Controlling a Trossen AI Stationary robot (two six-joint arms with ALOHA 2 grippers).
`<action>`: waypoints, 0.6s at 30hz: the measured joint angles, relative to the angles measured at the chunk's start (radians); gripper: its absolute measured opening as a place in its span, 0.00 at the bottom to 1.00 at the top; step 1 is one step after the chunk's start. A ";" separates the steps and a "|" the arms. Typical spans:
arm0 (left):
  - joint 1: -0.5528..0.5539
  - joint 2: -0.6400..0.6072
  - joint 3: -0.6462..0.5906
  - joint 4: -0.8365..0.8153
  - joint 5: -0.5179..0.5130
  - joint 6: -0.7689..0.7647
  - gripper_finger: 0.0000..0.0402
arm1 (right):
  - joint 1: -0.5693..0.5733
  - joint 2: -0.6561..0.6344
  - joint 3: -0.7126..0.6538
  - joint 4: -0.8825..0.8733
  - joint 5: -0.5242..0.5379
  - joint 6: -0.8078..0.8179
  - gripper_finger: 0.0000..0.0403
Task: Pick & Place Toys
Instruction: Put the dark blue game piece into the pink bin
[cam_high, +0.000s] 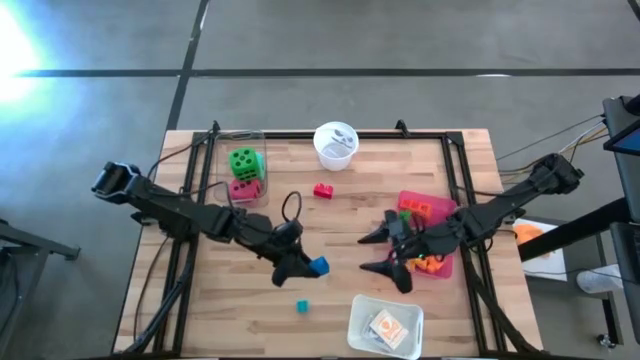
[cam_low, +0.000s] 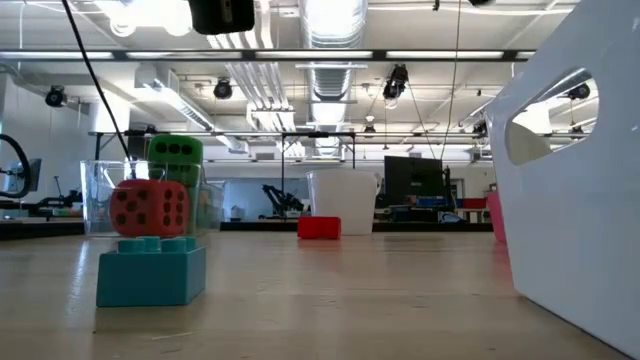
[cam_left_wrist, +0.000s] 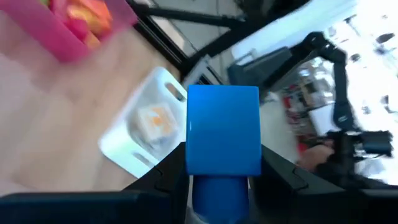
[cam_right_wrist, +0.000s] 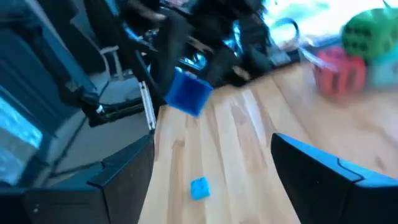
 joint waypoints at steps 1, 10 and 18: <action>0.004 0.004 0.000 0.011 0.026 -0.032 0.32 | 0.000 0.024 0.026 0.000 0.000 -0.047 0.78; 0.011 0.008 0.000 0.095 0.166 -0.130 0.32 | 0.016 0.278 0.400 -0.180 -0.001 -0.382 0.78; 0.011 0.006 0.000 0.250 0.223 -0.143 0.32 | 0.033 0.478 0.722 -0.461 -0.001 -0.435 0.78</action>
